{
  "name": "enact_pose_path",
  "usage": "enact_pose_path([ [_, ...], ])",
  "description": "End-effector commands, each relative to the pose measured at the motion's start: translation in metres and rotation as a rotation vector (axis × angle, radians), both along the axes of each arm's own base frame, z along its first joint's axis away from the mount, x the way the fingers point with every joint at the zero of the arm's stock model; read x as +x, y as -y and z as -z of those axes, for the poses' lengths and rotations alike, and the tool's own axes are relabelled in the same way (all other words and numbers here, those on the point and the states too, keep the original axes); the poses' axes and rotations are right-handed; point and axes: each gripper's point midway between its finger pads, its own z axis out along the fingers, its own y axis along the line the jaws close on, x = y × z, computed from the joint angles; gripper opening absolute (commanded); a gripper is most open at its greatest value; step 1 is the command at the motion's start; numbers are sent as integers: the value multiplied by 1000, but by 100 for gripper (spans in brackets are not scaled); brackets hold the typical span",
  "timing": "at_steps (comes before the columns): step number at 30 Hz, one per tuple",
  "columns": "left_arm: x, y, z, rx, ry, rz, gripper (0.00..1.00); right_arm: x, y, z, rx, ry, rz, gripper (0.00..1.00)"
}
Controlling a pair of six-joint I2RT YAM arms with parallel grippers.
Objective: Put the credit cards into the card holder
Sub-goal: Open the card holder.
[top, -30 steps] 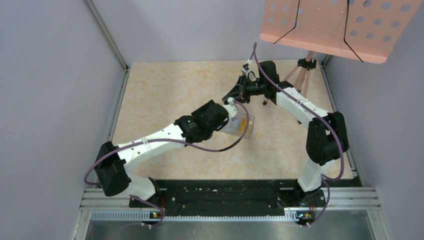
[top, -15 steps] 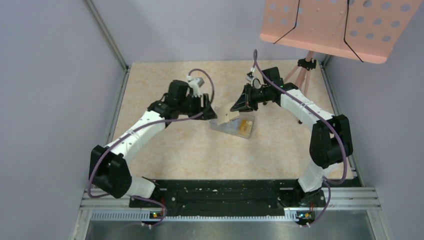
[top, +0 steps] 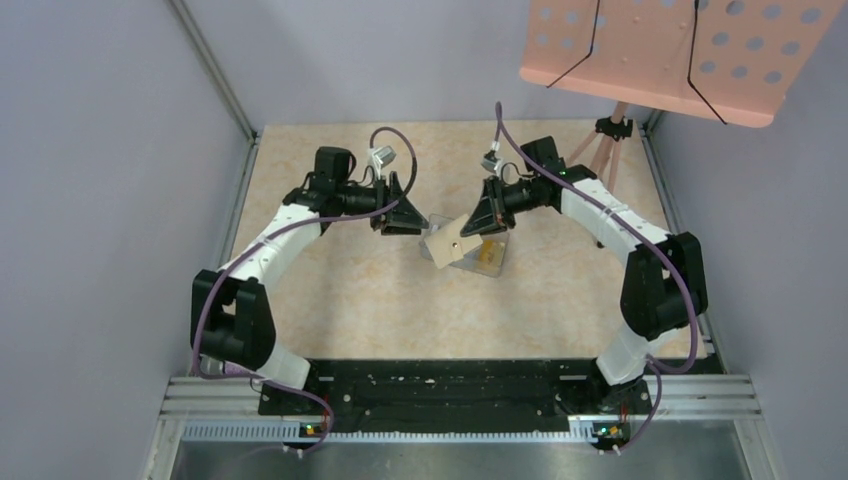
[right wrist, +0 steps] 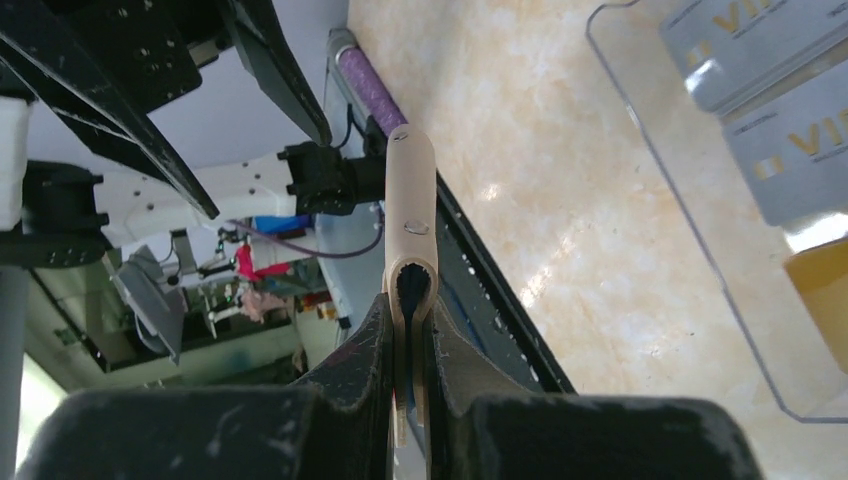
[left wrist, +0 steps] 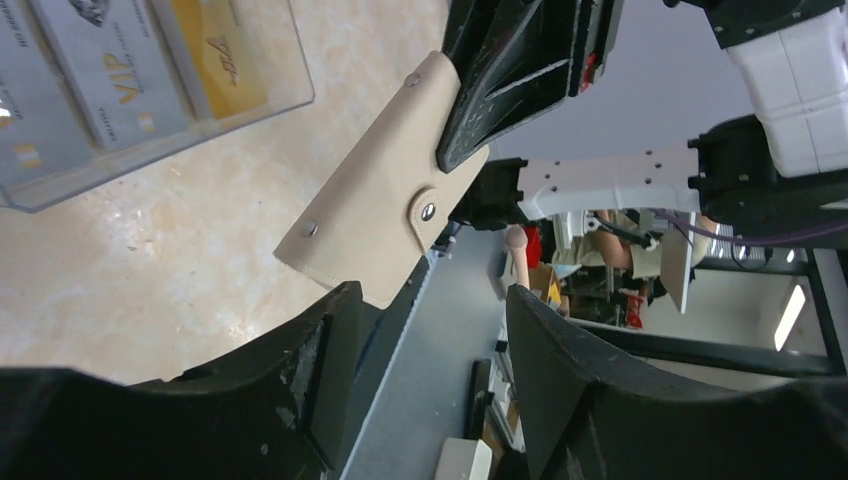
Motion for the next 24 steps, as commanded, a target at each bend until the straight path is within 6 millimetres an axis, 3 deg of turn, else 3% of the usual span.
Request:
enact_pose_path([
  [1, -20, -3, -18, -22, 86, 151, 60, -26, -12, -35, 85, 89, -159, 0],
  [7, -23, -4, -8, 11, 80, 175, 59, -42, -22, -44, 127, 109, -245, 0],
  [18, -51, 9, 3, 10, 5, 314, 60, -43, -28, -50, 161, 114, -280, 0],
  [24, -57, 11, 3, -8, -21, 336, 32, -35, -30, -42, 127, 115, -255, 1],
])
